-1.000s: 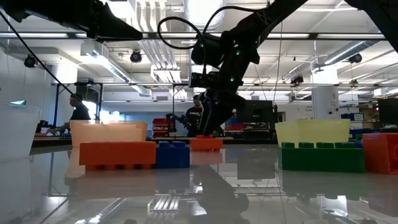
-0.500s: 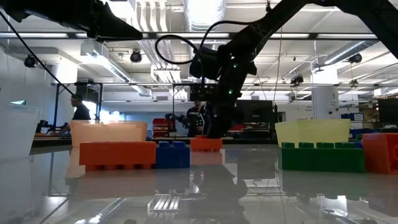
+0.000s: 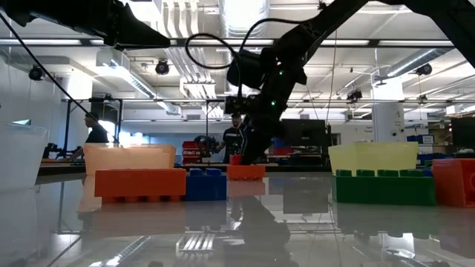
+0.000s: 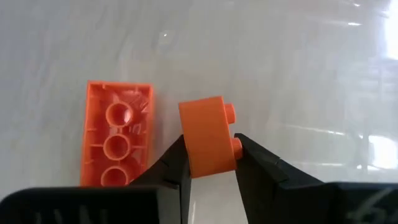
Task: Sort & place blocks by color
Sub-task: Put the orange game piece into the yellow bin, then put the green game piece into the transparent bin
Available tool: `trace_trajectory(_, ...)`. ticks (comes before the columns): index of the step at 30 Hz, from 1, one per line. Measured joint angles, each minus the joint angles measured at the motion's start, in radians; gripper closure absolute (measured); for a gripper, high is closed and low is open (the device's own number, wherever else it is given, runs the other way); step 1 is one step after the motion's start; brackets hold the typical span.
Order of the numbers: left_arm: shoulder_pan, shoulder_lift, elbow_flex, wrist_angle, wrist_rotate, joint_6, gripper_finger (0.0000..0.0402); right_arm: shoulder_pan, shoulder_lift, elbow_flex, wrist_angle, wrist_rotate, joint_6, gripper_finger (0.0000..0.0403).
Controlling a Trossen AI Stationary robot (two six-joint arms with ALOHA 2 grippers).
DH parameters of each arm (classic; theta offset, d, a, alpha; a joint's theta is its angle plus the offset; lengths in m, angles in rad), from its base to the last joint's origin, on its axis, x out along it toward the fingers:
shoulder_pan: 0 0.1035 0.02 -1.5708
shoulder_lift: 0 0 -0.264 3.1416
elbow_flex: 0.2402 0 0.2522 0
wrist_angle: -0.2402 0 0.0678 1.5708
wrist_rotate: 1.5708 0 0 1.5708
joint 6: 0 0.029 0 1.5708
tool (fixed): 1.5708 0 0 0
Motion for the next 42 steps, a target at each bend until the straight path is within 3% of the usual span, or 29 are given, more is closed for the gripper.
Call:
trace_trajectory(5,0.0,0.0,0.0,0.001,0.0,0.0,0.0309,0.0,-0.079,0.0,-0.032,0.093,0.079,0.0321)
trace_trajectory(10,0.0,0.0,0.0,0.002,0.0,-0.005,0.0309,-0.034,-0.196,0.001,-0.216,0.257,0.195,0.0321)
trace_trajectory(15,0.0,0.0,0.0,0.004,0.0,-0.006,0.0309,-0.137,-0.295,-0.029,-0.512,0.421,0.494,0.0321)
trace_trajectory(19,0.0,0.0,0.001,0.005,0.0,-0.006,0.0309,-0.229,-0.382,-0.125,-0.616,0.502,0.719,0.0321)
trace_trajectory(25,0.0,0.0,0.001,0.004,0.0,-0.006,0.0309,-0.309,-0.506,-0.285,-0.587,0.511,0.867,0.0319)
trace_trajectory(32,0.0,0.0,0.003,0.005,0.0,-0.006,0.0309,-0.321,-0.571,-0.468,-0.416,0.496,0.891,0.031)
trace_trajectory(42,0.0,0.0,0.007,0.005,0.0,-0.006,0.0309,-0.321,-0.55,-0.488,-0.373,0.493,0.879,0.0261)
